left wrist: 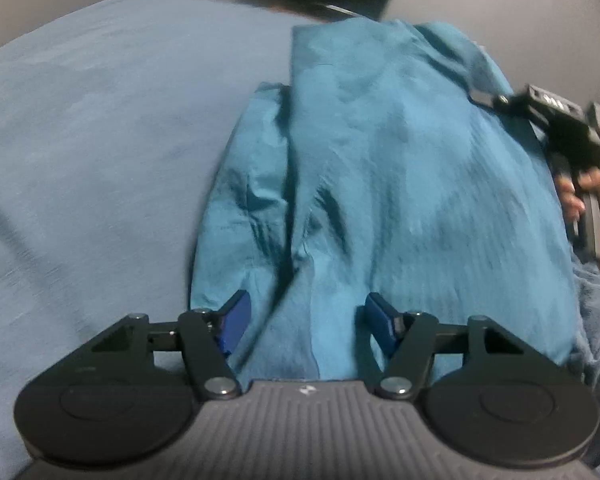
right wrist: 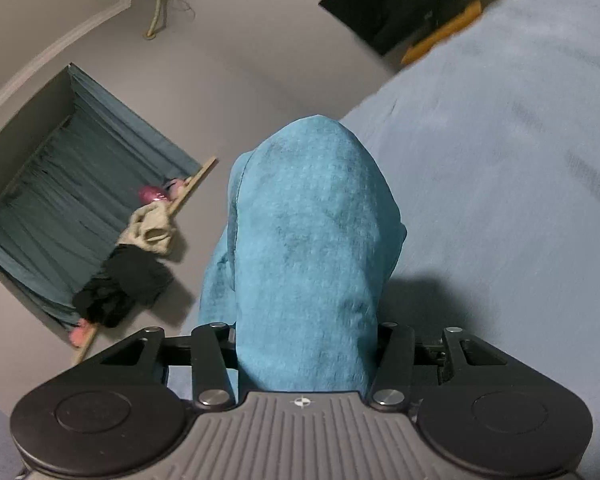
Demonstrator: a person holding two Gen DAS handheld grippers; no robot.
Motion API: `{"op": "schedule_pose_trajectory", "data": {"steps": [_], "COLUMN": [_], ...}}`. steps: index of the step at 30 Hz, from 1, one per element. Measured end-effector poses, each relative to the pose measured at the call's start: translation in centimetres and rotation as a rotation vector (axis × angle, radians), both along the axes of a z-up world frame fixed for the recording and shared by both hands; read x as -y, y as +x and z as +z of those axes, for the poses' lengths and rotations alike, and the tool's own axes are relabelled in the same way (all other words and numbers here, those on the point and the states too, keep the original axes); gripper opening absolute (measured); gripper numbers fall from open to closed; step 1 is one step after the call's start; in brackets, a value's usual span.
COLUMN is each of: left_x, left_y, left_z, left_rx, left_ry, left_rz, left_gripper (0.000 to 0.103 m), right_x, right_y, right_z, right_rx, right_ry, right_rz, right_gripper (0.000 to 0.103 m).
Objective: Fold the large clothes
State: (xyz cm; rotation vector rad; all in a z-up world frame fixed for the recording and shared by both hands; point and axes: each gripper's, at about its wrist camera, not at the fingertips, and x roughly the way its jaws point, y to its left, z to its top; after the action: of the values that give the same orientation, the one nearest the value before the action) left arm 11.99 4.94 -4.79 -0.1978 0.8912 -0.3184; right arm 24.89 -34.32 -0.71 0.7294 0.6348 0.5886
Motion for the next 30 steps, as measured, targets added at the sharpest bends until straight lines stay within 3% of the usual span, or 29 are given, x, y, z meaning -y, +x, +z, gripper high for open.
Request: {"op": "schedule_pose_trajectory", "data": {"steps": [5,7,11,13,16,19,25,27,30], "left_x": [5.2,6.4,7.1,7.0,6.4,6.2,5.9,5.9,5.9], "left_y": [3.0,4.0,5.6,6.1,6.5,6.2,5.6,5.0,4.8], "left_z": [-0.3,-0.8,-2.4,-2.7,-2.7,-3.2,-3.8,-3.8,-4.0], "left_rx": [0.047,0.054,0.038,0.034,0.043,0.062,0.109,0.117,0.122], "left_ry": [-0.031,-0.041,-0.057,-0.068,-0.085,-0.074,-0.067,-0.059,-0.058], "left_rz": [-0.084,-0.097,-0.113,-0.120,-0.130,-0.138,-0.115,-0.107,-0.099], "left_gripper": [0.059,0.059,0.059,0.059,0.057,0.057,0.057,0.057,0.057], "right_x": [5.7,7.3,8.2,8.3,9.1,9.7,4.1,3.3,-1.3], "right_y": [4.5,6.5,10.1,10.4,8.1,3.7,-7.0,-10.7,-13.3], "right_z": [4.7,5.6,3.3,1.3,0.4,0.9,3.4,3.2,3.4], "right_rx": [0.015,0.006,-0.146,-0.197,-0.138,-0.069,0.126,0.184,0.283], "right_ry": [-0.130,-0.171,-0.237,-0.285,-0.282,-0.301,-0.610,-0.681,-0.741], "right_rz": [-0.022,-0.036,-0.121,-0.171,-0.242,-0.306,-0.355,-0.331,-0.306], "right_gripper": [0.051,0.055,0.079,0.086,0.093,0.094,0.090,0.087,0.082]}}
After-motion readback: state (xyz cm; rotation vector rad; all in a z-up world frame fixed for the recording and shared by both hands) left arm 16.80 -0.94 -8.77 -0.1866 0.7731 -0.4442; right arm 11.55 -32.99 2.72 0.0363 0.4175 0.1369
